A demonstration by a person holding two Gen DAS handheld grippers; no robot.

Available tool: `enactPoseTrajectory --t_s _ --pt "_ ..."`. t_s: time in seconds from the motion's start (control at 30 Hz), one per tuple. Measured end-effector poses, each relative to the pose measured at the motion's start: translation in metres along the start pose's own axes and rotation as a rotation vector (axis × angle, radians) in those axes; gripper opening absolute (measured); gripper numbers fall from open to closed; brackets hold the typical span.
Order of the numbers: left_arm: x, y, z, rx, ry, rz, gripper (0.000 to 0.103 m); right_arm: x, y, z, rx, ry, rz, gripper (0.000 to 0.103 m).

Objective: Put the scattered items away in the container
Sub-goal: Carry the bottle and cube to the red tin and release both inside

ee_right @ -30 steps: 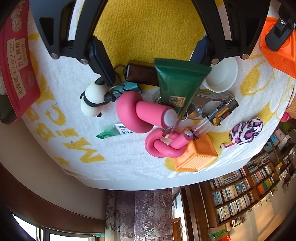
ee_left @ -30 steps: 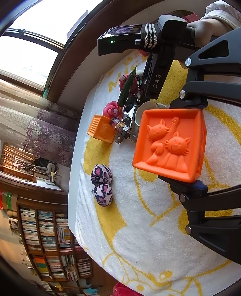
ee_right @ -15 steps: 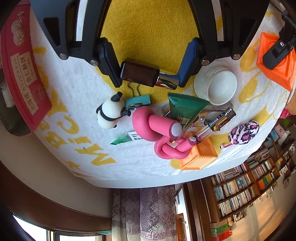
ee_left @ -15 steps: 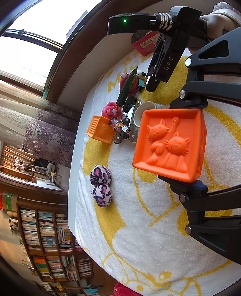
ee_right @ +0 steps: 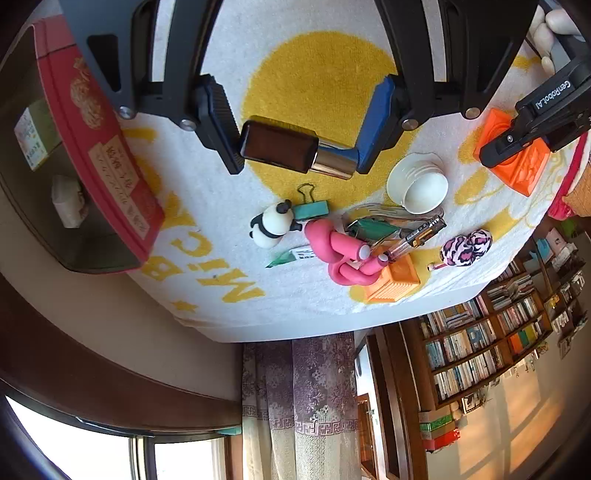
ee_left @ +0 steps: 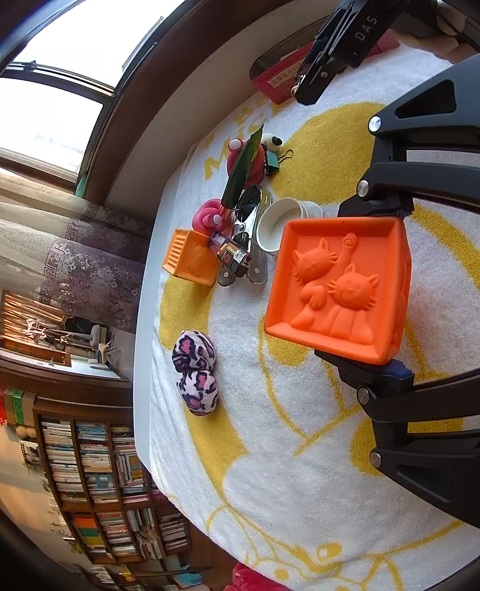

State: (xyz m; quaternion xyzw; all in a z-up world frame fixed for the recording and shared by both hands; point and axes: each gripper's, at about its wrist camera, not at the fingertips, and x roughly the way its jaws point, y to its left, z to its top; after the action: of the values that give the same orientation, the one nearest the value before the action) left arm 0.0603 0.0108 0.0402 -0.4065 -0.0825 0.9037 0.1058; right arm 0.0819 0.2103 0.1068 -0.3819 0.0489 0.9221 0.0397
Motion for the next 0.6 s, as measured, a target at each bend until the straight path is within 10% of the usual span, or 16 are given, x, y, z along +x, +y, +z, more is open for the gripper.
enactPoseTrajectory --t_s 0.6 --pt "-0.017 -0.073 -0.007 0.113 0.01 -0.073 0.057 -0.09 -0.139 -0.013 0.217 -0.173 -0.178 0.066"
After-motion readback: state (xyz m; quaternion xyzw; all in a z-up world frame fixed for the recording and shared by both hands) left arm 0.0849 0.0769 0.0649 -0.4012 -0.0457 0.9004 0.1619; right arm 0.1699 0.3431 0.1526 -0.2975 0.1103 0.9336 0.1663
